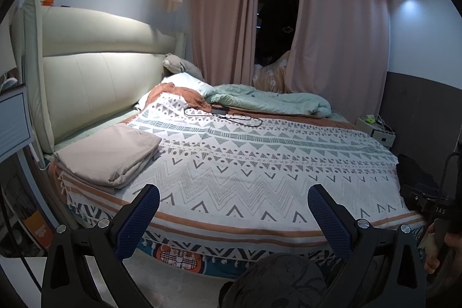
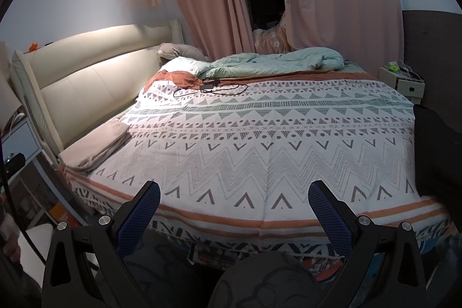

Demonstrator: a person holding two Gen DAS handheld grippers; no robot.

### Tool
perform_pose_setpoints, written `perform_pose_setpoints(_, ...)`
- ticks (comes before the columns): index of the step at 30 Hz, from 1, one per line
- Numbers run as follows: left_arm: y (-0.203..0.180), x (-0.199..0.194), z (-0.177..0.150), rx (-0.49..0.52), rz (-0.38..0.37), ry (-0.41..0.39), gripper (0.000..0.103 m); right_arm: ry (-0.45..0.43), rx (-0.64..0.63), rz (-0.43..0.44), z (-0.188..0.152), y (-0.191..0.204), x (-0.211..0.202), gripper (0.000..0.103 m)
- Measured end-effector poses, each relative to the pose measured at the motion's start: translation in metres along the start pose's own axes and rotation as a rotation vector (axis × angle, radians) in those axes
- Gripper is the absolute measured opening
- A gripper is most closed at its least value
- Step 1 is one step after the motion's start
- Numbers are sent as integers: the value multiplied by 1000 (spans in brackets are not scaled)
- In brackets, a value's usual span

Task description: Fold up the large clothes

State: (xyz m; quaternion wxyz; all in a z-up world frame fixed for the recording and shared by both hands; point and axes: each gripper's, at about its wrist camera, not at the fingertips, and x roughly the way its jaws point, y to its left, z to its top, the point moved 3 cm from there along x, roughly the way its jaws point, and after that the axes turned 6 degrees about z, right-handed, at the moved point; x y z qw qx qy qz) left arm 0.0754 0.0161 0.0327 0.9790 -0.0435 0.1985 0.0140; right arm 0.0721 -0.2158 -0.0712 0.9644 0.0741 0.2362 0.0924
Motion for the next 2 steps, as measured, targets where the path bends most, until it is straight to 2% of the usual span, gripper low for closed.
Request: perform_pose_setpoints(2, 1, -2, 1, -5, -2, -8, 103, -3, -4, -7, 0, 1, -3, 103)
